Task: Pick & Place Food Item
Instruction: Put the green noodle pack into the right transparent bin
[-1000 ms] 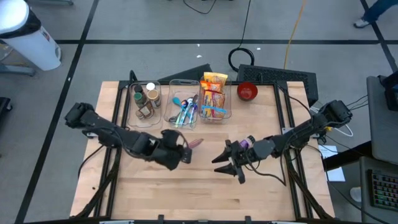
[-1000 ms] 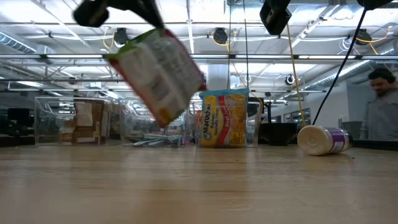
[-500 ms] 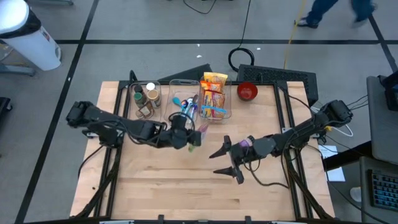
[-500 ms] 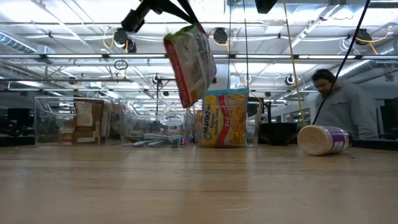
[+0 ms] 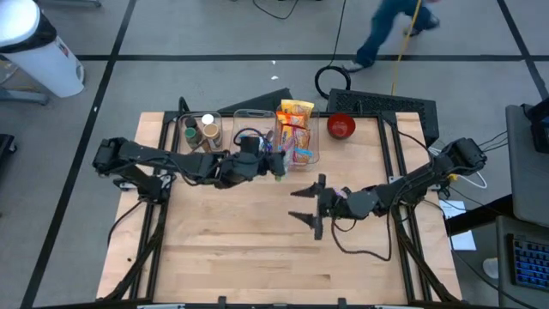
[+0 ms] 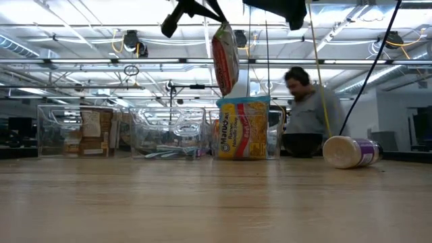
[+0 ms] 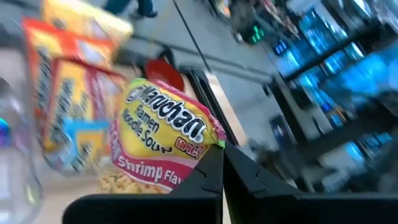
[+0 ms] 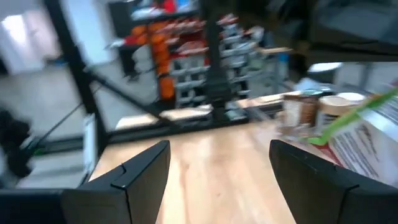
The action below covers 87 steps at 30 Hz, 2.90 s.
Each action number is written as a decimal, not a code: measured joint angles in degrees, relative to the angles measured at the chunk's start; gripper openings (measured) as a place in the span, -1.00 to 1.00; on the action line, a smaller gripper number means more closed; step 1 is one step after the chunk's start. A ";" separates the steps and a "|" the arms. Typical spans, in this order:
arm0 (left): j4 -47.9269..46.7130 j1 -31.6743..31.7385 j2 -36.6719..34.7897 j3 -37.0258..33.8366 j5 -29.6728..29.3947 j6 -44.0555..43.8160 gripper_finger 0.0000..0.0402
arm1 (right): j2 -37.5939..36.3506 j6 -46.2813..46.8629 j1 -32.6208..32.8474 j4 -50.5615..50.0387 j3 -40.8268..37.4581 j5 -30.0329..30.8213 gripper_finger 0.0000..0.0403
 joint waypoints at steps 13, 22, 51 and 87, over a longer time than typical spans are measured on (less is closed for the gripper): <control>13.10 8.79 0.04 0.00 3.02 23.20 -1.00 | 0.00 1.80 -0.50 14.05 0.01 9.72 0.33; 17.76 13.61 0.07 0.02 9.71 37.16 -1.00 | 0.02 -6.94 -6.63 12.08 2.07 26.09 0.33; 25.07 16.95 5.05 -0.02 14.03 37.51 -1.00 | 3.63 -0.91 -15.78 0.61 8.59 34.37 0.32; 28.15 19.42 5.06 -0.02 28.70 35.24 -1.00 | 3.61 4.13 -15.62 0.63 8.57 28.22 0.28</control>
